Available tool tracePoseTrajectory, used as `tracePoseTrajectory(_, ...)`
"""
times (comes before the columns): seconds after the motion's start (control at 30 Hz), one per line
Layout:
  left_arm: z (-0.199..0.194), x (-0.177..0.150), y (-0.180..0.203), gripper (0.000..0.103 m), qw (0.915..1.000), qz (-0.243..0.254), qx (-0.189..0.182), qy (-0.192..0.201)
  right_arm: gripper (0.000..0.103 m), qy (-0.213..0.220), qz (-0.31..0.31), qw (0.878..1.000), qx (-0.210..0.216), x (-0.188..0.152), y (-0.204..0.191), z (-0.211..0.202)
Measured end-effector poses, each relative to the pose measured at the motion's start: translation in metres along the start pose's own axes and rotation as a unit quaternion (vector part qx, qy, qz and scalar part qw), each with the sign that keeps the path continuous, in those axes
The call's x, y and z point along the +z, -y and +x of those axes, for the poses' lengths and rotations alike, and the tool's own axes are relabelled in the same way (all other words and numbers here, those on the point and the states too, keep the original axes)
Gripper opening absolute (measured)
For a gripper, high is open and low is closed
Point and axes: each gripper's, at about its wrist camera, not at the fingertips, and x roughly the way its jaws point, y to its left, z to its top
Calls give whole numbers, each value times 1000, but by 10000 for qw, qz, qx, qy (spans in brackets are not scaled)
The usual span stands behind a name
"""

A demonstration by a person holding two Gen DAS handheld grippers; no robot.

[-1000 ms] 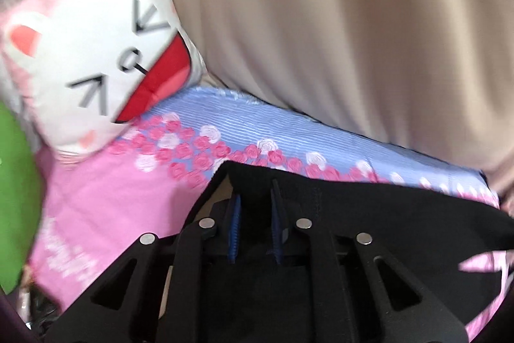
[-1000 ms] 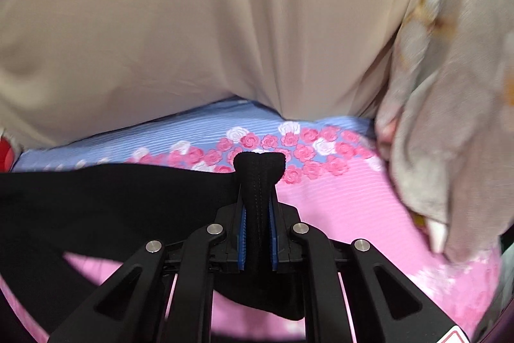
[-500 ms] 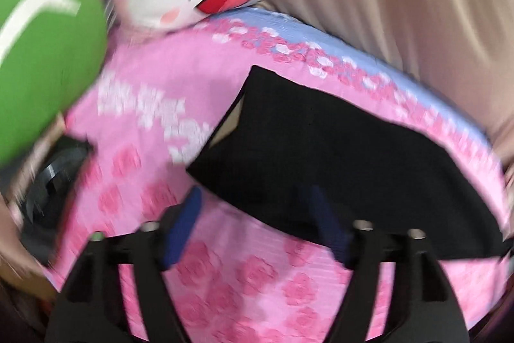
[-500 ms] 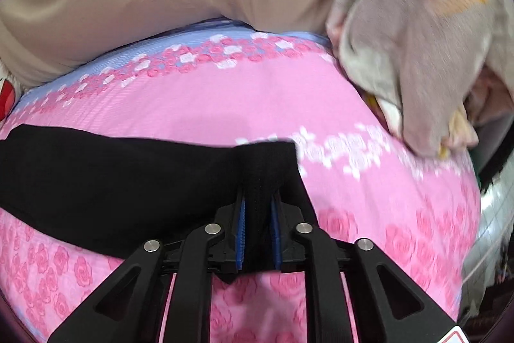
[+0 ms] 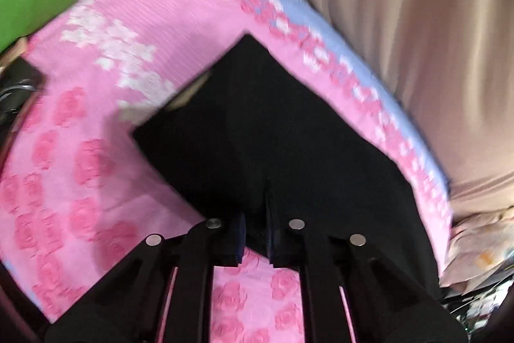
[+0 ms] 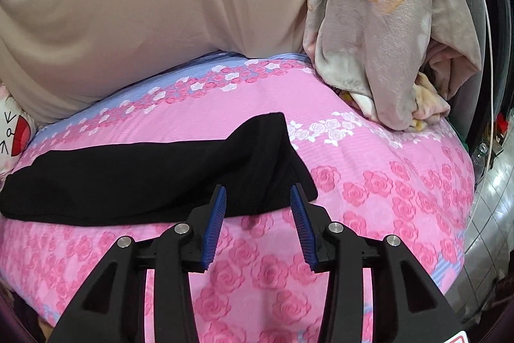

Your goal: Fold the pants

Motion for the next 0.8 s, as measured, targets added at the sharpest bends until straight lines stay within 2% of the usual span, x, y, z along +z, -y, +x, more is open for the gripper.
tracePoseTrajectory(0.03,-4,-2,-3,9,9999,40,101,40,42,4,28,10000,88,-4,-1,-4)
tracePoseTrajectory(0.07,-1,-6,-6,9,9993,157,333,-8,48,7,70,9999,137,-8,-1,-6)
tracePoseTrajectory(0.13,18,-15,-10,9,9972,268,668,-219,50,-134,94,9998,113,-16,-1,1)
tracePoseTrajectory(0.3,22,-24,-2,13,9947,469,912,-11,50,-364,424,9979,315,-11,3,20)
tracePoseTrajectory(0.37,22,-25,-2,16,9943,444,967,-18,50,-316,687,9956,561,1,5,20)
tracePoseTrajectory(0.47,20,-24,-5,20,9947,384,952,-51,60,-349,1201,9830,1342,15,5,24)
tracePoseTrajectory(0.5,20,-24,-5,21,9947,358,959,-57,61,-437,1272,9800,1466,20,0,32)
tracePoseTrajectory(0.6,21,-23,-9,23,9949,316,954,-70,60,-853,1274,9820,1104,30,-14,70)
tracePoseTrajectory(0.63,22,-23,-7,24,9948,322,964,-70,54,-938,1319,9821,963,32,-15,83)
tracePoseTrajectory(0.67,22,-23,-7,24,9947,336,970,-73,9,-1006,1337,9824,834,35,-15,95)
tracePoseTrajectory(0.7,22,-22,-7,25,9946,329,984,-83,4,-1083,1315,9830,693,40,-17,106)
tracePoseTrajectory(0.73,22,-22,-8,25,9946,316,984,-99,4,-980,1367,9834,676,49,-18,108)
tracePoseTrajectory(0.77,23,-20,-8,25,9946,315,984,-118,4,-700,1410,9839,850,60,-19,98)
tracePoseTrajectory(0.8,23,-20,-8,25,9945,312,986,-133,4,-146,1321,9842,1167,75,-25,70)
